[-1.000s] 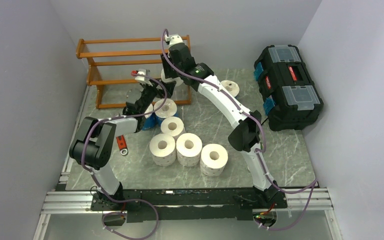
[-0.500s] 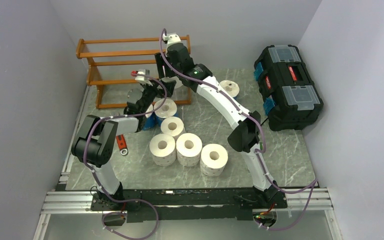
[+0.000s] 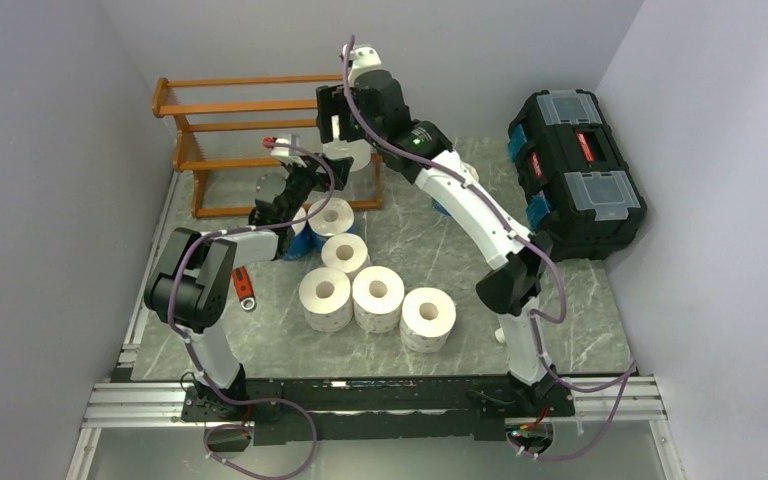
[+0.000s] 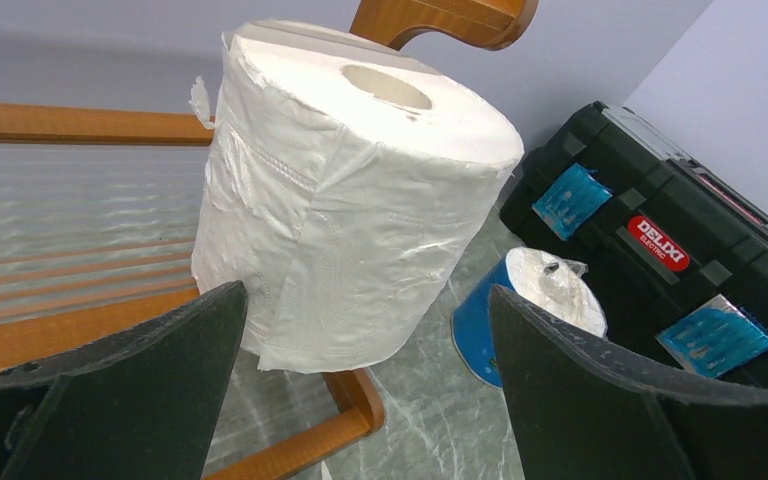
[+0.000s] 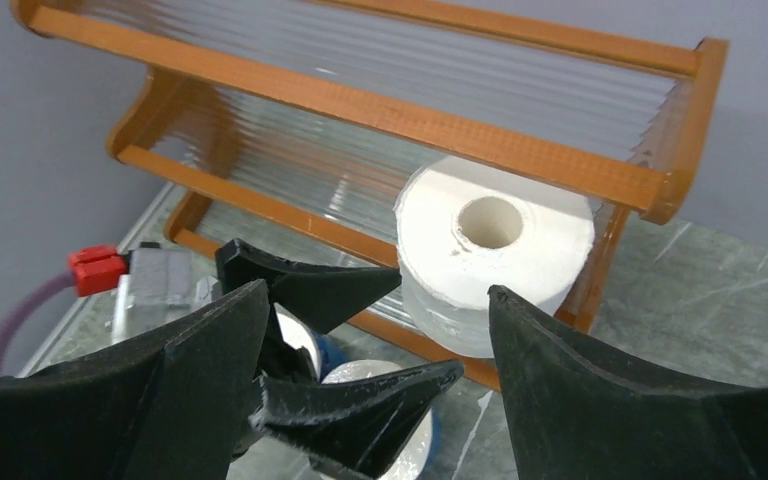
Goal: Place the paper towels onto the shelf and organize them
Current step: Place the paper towel on the shelf, then adjust the paper towel on the shelf.
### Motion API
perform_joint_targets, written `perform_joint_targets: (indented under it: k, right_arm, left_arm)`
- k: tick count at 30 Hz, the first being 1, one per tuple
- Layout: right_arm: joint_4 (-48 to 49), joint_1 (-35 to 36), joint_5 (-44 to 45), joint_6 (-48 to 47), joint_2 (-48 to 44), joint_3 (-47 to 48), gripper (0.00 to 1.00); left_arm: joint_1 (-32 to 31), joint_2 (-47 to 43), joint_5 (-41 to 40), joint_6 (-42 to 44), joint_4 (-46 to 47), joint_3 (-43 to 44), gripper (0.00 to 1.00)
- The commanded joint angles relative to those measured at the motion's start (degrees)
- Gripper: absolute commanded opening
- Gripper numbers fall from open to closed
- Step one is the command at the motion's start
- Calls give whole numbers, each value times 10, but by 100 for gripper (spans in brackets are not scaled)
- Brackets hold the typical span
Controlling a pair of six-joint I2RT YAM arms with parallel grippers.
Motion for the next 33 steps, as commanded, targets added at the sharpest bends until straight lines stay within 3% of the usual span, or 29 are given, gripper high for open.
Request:
perform_joint_targets:
  k: [1, 15, 22, 27, 33]
  right_arm:
    - [33, 1, 8, 10, -62, -31, 83]
    - [153, -3, 66, 52, -303, -339, 85]
    - [210, -5, 82, 87, -460, -562, 84]
    - [203, -4, 114, 94, -555, -678, 84]
    - [185, -5, 117, 106, -634, -768, 84]
  left_arm:
    - [-1, 1, 4, -1, 8, 22, 96]
    - [4, -52, 15, 28, -38, 18, 99]
    - [4, -68, 13, 86, -123, 32, 99]
    - [2, -67, 9, 126, -188, 56, 99]
    - [2, -61, 3, 136, -187, 55, 99]
